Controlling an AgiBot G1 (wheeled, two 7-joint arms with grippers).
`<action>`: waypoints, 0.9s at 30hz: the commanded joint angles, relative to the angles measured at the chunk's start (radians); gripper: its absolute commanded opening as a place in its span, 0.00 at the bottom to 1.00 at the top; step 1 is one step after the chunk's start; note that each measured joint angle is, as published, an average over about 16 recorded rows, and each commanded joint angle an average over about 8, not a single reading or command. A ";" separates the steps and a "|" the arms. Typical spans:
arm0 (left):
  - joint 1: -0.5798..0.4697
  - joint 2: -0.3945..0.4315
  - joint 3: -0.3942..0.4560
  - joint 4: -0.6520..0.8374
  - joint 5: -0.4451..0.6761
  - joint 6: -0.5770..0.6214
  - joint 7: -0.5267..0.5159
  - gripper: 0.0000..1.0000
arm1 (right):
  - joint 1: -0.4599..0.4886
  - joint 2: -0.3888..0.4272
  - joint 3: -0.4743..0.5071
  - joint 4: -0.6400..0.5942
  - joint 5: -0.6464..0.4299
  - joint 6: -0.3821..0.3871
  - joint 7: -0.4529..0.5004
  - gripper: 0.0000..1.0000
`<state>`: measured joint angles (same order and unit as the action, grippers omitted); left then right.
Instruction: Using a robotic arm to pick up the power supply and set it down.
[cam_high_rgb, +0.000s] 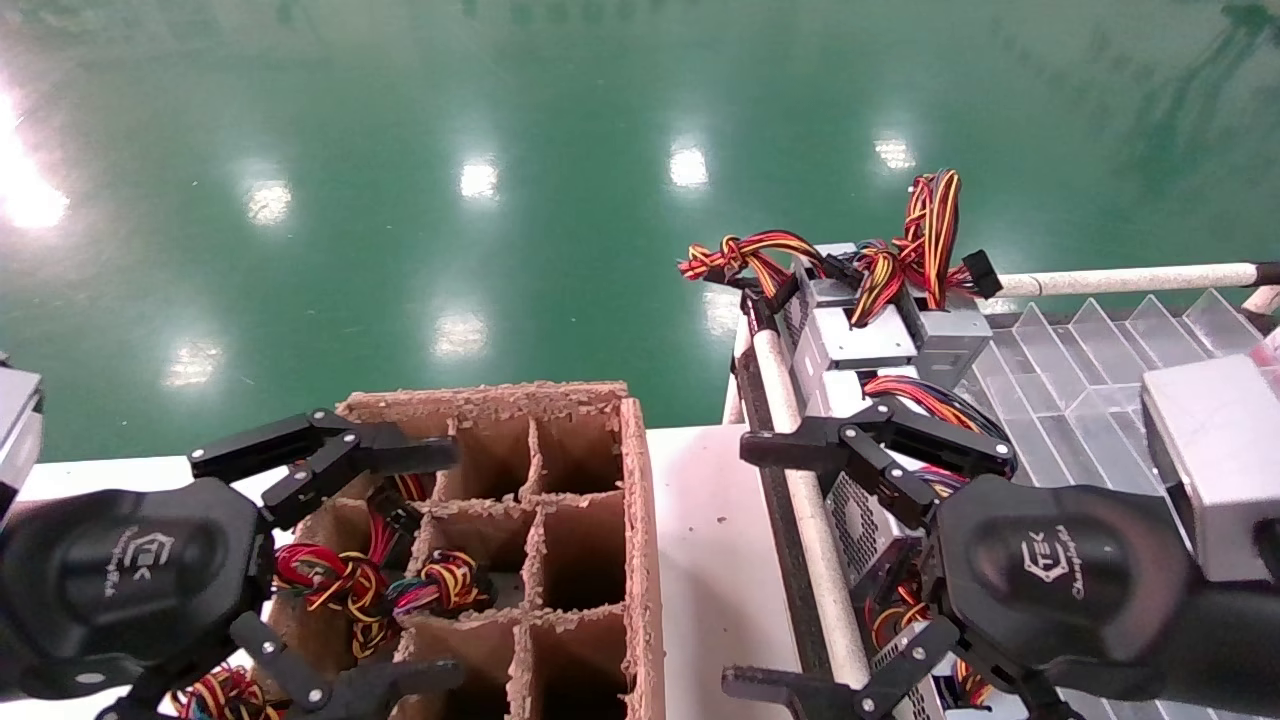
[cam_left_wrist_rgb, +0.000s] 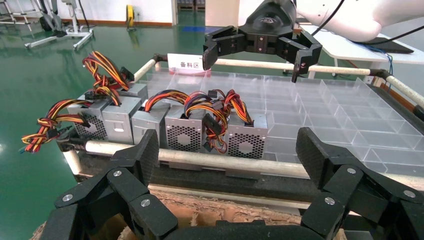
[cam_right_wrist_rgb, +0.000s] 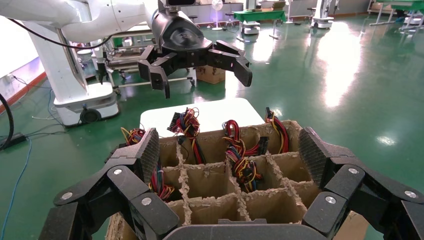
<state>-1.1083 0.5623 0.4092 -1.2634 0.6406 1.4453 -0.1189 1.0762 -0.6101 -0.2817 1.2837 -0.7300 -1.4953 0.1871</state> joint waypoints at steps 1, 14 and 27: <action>0.000 0.000 0.000 0.000 0.000 0.000 0.000 1.00 | 0.000 0.000 0.000 0.000 0.000 0.000 0.000 1.00; 0.000 0.000 0.000 0.000 0.000 0.000 0.000 0.68 | 0.000 0.000 0.000 0.000 0.000 0.000 0.000 1.00; 0.000 0.000 0.000 0.000 0.000 0.000 0.000 0.00 | 0.071 -0.062 -0.052 -0.056 -0.094 -0.016 -0.027 1.00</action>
<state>-1.1084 0.5623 0.4093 -1.2632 0.6406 1.4454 -0.1188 1.1577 -0.6891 -0.3396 1.2092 -0.8296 -1.5139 0.1518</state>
